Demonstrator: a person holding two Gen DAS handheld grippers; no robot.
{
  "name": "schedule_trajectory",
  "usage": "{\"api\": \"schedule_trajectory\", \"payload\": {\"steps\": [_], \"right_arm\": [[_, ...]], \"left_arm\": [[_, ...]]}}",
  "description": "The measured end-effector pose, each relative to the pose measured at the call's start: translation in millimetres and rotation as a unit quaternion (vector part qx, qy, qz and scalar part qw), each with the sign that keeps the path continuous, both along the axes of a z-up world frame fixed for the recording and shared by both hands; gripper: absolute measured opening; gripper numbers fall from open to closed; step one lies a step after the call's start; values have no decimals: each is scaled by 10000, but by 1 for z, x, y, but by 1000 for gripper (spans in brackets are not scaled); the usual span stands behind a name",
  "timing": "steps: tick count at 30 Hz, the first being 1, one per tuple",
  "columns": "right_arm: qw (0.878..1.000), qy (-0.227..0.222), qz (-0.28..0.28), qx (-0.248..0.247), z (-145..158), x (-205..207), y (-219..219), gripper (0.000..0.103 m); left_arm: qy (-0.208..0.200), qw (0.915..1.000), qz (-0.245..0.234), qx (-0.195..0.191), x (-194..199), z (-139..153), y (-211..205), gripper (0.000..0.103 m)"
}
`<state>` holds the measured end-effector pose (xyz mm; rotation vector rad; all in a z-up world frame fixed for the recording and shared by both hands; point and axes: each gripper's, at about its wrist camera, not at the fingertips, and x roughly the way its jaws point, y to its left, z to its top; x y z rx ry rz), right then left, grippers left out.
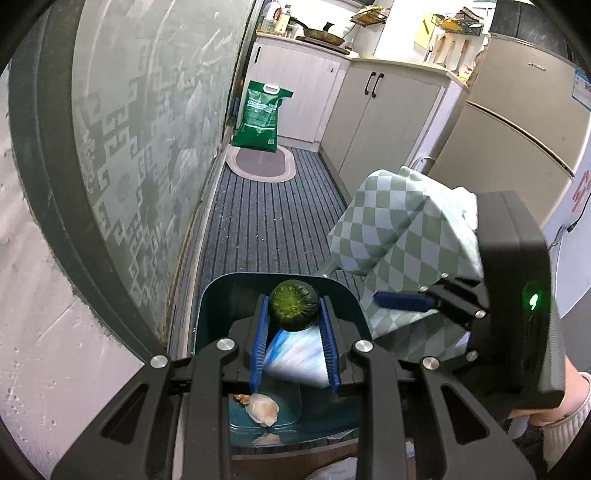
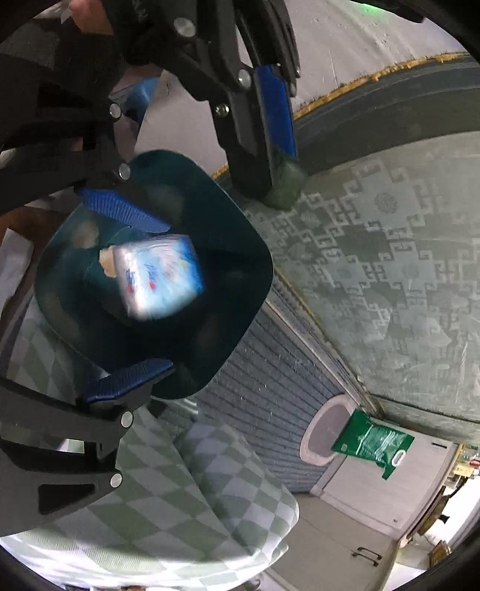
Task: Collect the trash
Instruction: 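Carry the lime and tissue pack to the teal bin and release both, then move both tools back over the table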
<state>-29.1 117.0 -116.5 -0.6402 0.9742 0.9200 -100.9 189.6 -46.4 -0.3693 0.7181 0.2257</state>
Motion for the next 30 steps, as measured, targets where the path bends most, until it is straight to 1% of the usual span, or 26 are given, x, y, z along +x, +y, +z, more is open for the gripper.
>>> {"api": "schedule_trajectory", "payload": {"steps": [3, 7, 9, 10, 14, 18, 25, 26, 27, 30], "right_arm": [[9996, 7, -214, 164, 10, 9, -8, 73], [9980, -249, -512, 291, 26, 21, -18, 73], [9961, -410, -666, 409, 38, 25, -27, 76], [9952, -450, -722, 481, 43, 27, -30, 77], [9914, -570, -912, 750, 64, 33, -46, 77], [9879, -675, -1030, 948, 80, 35, -63, 78], [9835, -665, -1197, 1181, 101, 45, -96, 78], [9830, -686, -1215, 1193, 103, 46, -101, 78], [9827, -700, -1226, 1198, 105, 46, -105, 78], [9810, -781, -1294, 1216, 110, 48, -122, 79]], "left_arm": [[78, 10000, -4, -21, 2, -2, 0, 29], [207, 9998, -58, 14, 5, -8, -2, 29], [270, 9996, -56, 32, 6, -10, -3, 29], [311, 9995, -41, 37, 8, -11, -3, 29], [351, 9994, -35, 12, 12, -14, -4, 29], [402, 9991, -121, 38, 26, -17, -10, 29], [537, 9983, -210, 59, 58, -24, -23, 29], [615, 9979, -198, 64, 64, -27, -25, 31], [668, 9976, -189, 69, 66, -29, -26, 36], [717, 9971, -228, 105, 72, -30, -35, 37]]}}
